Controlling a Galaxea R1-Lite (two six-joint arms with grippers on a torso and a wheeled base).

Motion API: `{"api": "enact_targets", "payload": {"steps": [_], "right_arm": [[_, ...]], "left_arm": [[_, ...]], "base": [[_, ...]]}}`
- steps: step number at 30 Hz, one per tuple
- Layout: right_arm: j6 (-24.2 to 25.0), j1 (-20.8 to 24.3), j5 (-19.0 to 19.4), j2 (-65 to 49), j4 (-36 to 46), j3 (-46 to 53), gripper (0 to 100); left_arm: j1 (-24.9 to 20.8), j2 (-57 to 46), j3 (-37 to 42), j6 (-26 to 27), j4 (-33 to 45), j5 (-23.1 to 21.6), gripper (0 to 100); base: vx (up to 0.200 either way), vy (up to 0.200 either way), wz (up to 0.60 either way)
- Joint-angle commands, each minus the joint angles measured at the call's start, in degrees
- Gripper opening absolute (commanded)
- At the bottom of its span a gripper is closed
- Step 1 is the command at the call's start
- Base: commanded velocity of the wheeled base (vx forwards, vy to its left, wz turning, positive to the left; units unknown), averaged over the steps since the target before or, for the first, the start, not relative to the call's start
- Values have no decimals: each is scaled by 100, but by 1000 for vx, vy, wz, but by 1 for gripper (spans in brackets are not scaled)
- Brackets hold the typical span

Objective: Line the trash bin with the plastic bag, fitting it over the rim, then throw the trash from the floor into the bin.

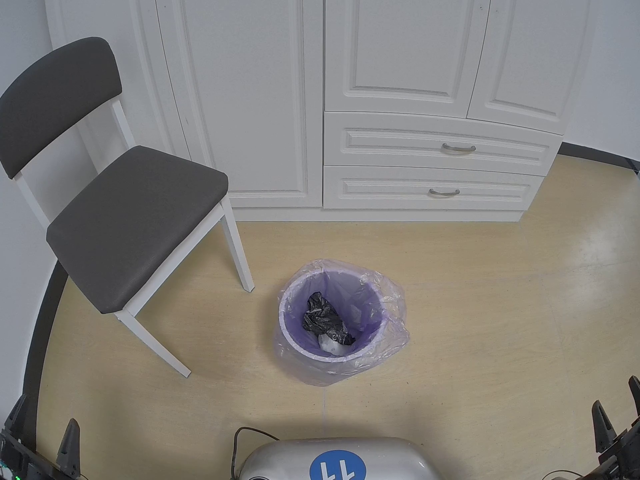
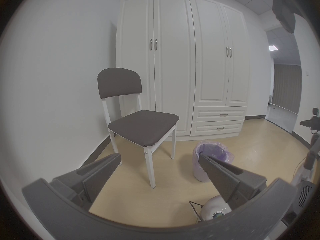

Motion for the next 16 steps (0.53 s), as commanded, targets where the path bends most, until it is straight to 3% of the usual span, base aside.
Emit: {"api": "enact_targets", "payload": {"steps": [1,16], "right_arm": [[-70,0,-36,-85,64,92,100],[9,9,-71,-85,73,92,100]], "left_arm": [[-5,-88,101,-5,-5,-23,100],[-5,-88,101,-14,-13,4,100]], "base": [[0,0,0],[0,0,0]]}}
